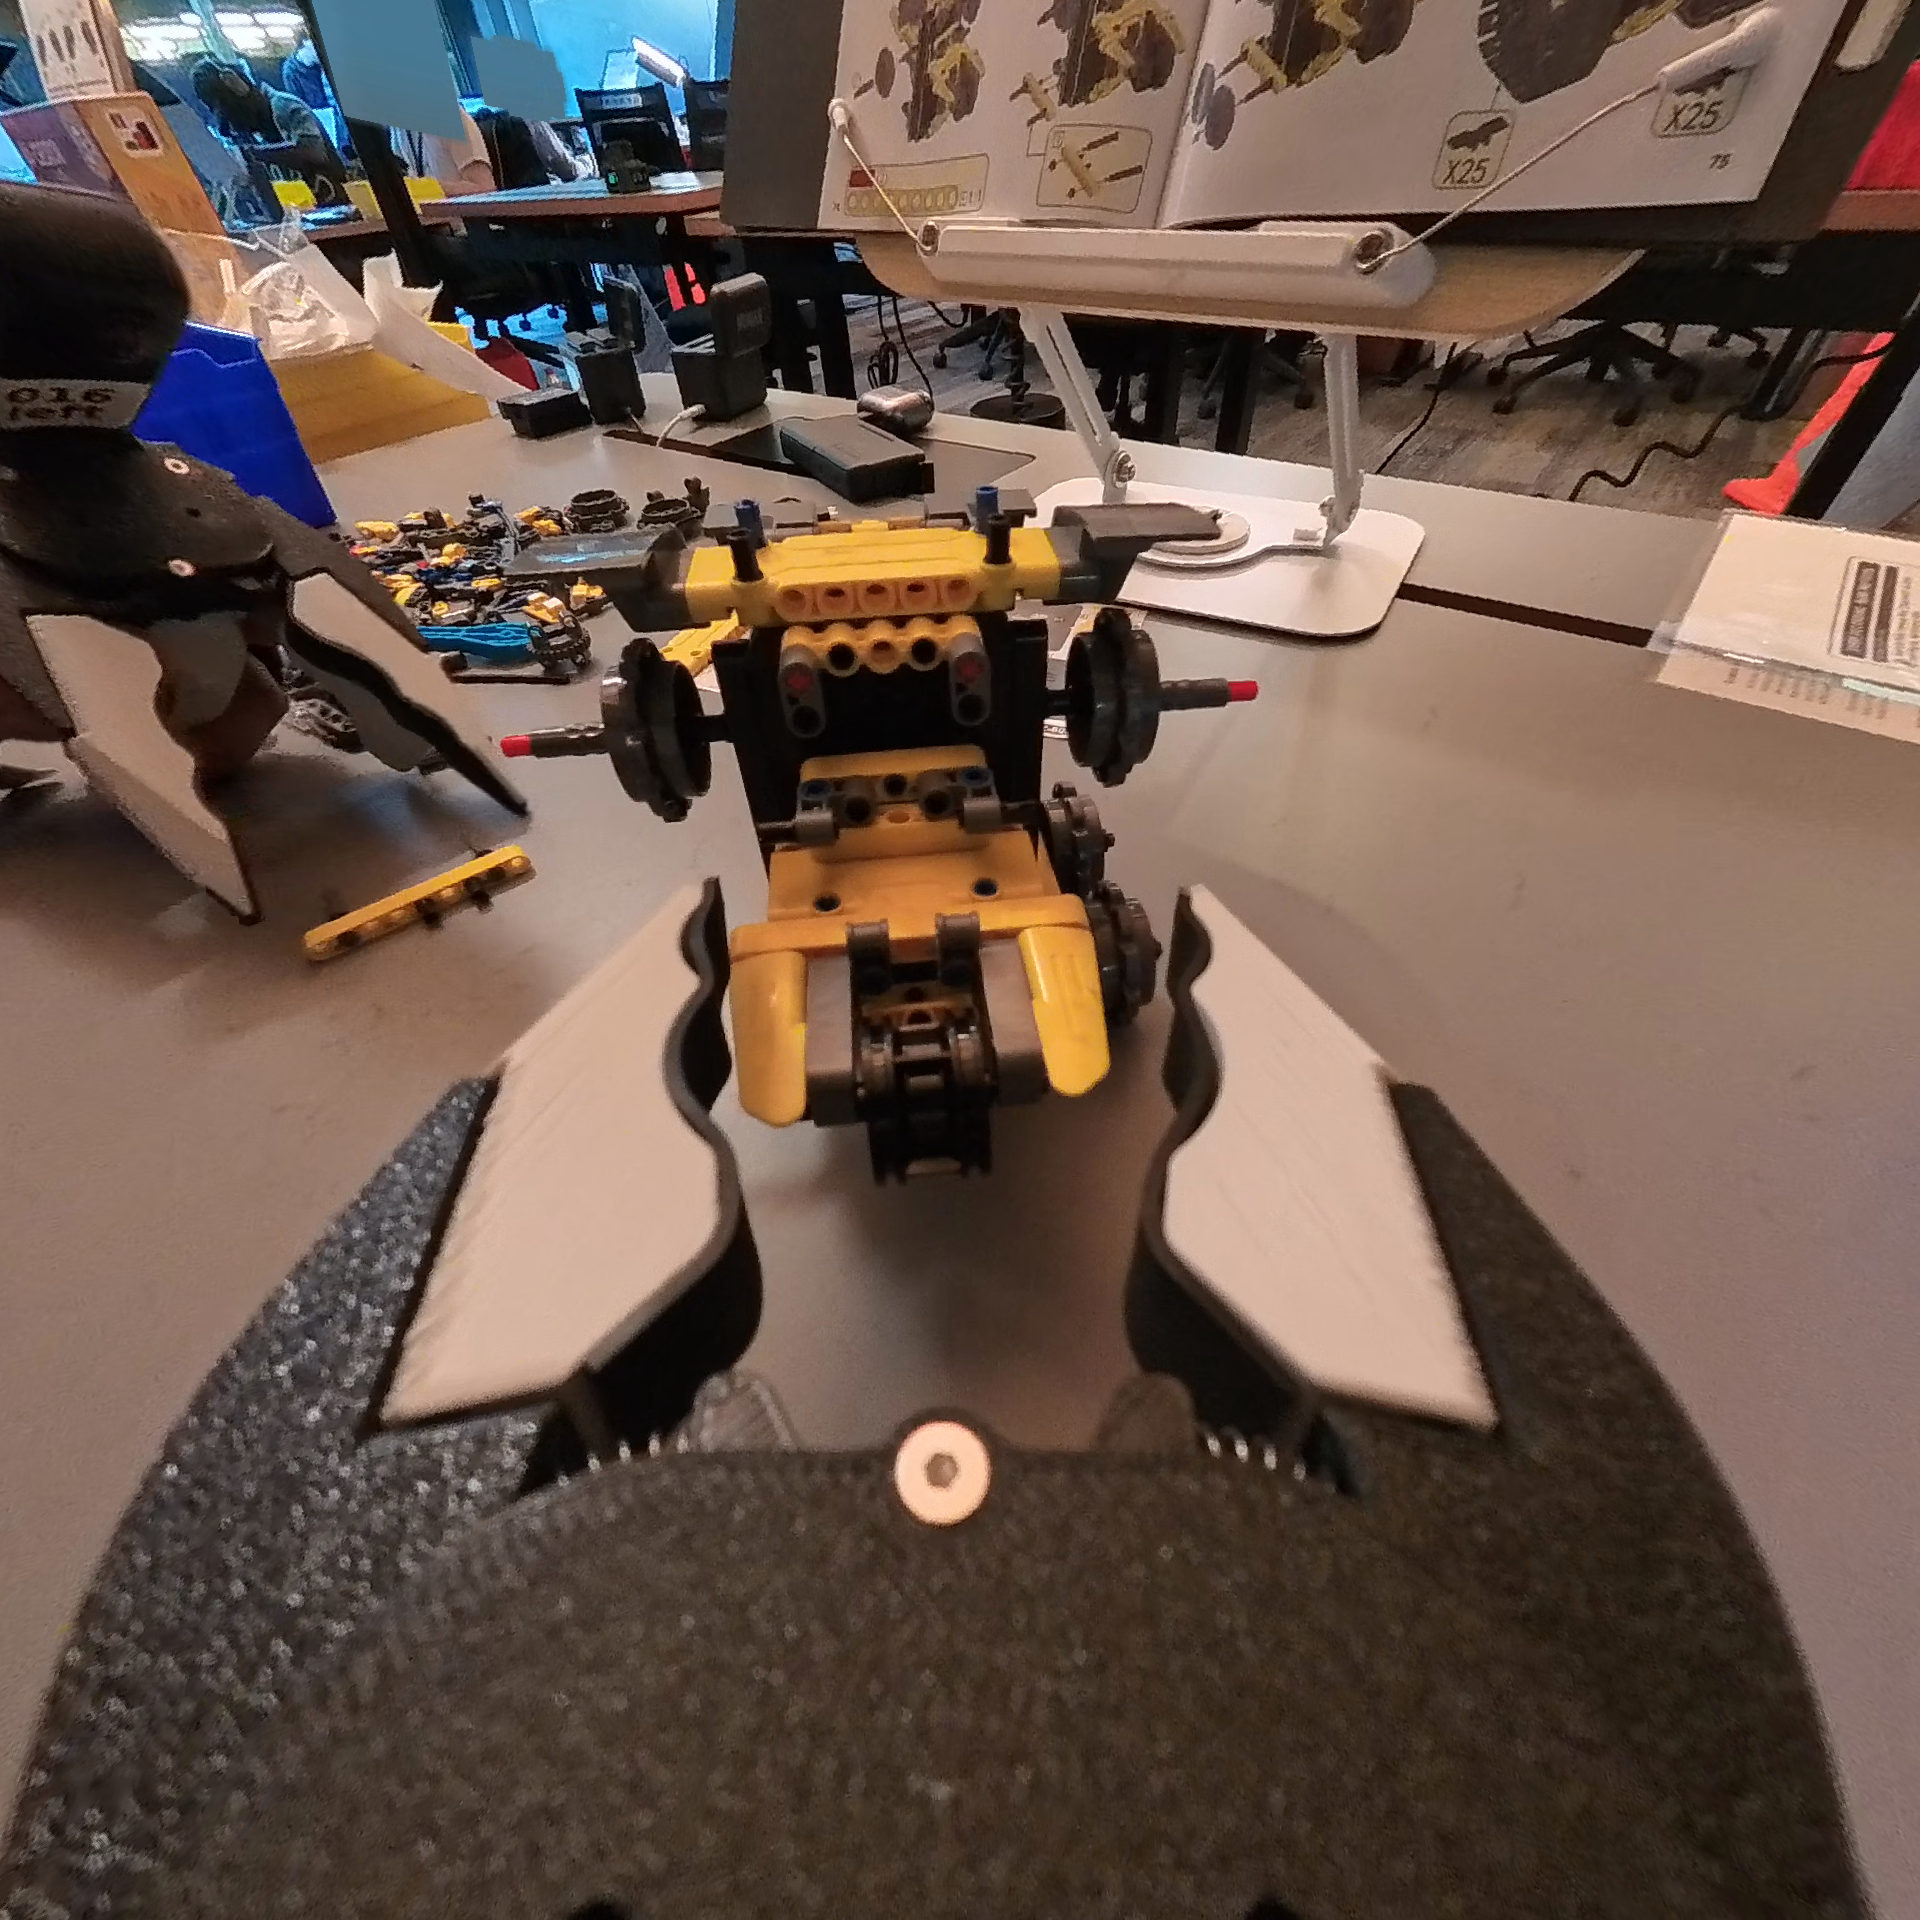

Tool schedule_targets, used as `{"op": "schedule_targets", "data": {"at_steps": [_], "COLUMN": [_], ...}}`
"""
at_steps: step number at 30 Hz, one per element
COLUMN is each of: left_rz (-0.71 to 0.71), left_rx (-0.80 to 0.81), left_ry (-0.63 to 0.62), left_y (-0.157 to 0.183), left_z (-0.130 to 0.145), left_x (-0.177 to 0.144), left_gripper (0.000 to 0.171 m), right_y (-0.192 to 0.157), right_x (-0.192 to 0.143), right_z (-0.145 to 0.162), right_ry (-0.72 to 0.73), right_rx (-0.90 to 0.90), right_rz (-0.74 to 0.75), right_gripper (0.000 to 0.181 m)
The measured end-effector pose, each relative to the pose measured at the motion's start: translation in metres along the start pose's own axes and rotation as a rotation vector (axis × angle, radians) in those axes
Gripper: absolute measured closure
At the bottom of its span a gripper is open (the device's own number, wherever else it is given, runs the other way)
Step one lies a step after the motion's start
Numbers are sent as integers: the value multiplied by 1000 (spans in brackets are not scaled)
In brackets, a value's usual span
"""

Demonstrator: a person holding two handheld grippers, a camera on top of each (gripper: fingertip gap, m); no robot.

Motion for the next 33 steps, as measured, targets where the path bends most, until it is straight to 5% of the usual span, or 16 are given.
{"op": "schedule_targets", "data": {"at_steps": [5,8,16,20,25,33], "left_rz": [24,97,80,-126,-113,-230], "left_rx": [76,114,115,105,54,60], "left_ry": [-28,-28,4,15,135,-39], "left_y": [8,19,23,15,53,59], "left_z": [3,3,-5,-11,-15,-1], "left_x": [-1,-3,8,10,0,31], "left_gripper": [95,122,87,89,83,80], "right_y": [0,-1,0,3,4,-1], "right_x": [0,0,0,0,-5,-5], "right_z": [0,0,0,0,-2,-2], "right_ry": [2,1,-1,0,41,41], "right_rx": [-2,-3,-3,26,62,18], "right_rz": [-1,-2,0,-4,-39,-42], "right_gripper": [97,97,97,95,94,94]}}
Point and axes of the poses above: each gripper's, where its closed fingertips meet, x out along the fingers, z out of its underside, y = z × x across the jaws, the point moved 6 cm from there along -x, back along the fingers, and after that the axes turned 2 degrees about -z, right-handed, at the moved point
